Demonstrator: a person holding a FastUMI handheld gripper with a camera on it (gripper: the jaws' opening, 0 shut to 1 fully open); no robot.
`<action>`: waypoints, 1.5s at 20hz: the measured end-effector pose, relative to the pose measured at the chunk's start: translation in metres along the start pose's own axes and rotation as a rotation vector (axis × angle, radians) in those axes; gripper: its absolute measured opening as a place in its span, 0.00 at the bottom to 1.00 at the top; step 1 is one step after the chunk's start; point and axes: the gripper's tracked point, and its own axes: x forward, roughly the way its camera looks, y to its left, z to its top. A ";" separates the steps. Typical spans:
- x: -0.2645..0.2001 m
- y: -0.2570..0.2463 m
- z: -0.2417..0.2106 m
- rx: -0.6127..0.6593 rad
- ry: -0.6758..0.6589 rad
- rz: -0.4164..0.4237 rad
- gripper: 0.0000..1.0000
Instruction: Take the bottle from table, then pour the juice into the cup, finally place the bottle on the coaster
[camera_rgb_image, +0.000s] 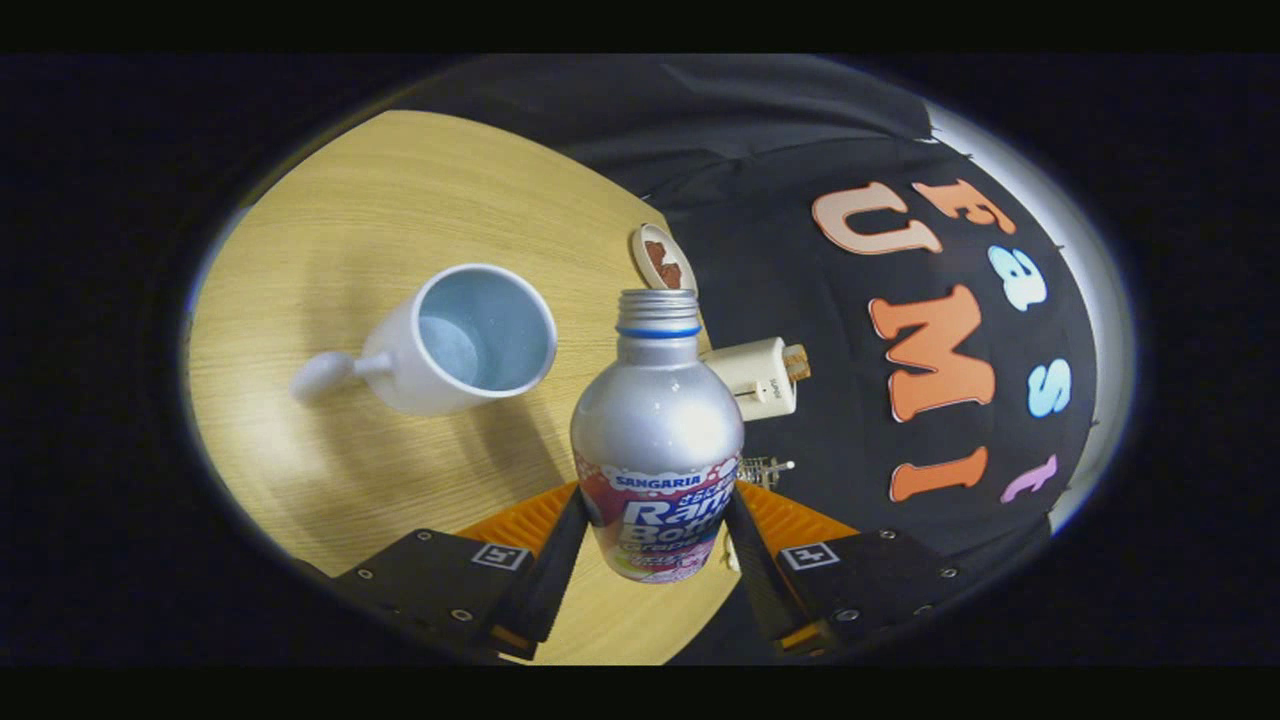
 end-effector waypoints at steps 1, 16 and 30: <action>0.001 0.000 -0.001 0.041 -0.005 0.007 0.77; 0.035 -0.022 -0.028 0.688 -0.068 0.060 0.77; 0.098 -0.035 -0.021 1.018 -0.178 0.112 0.77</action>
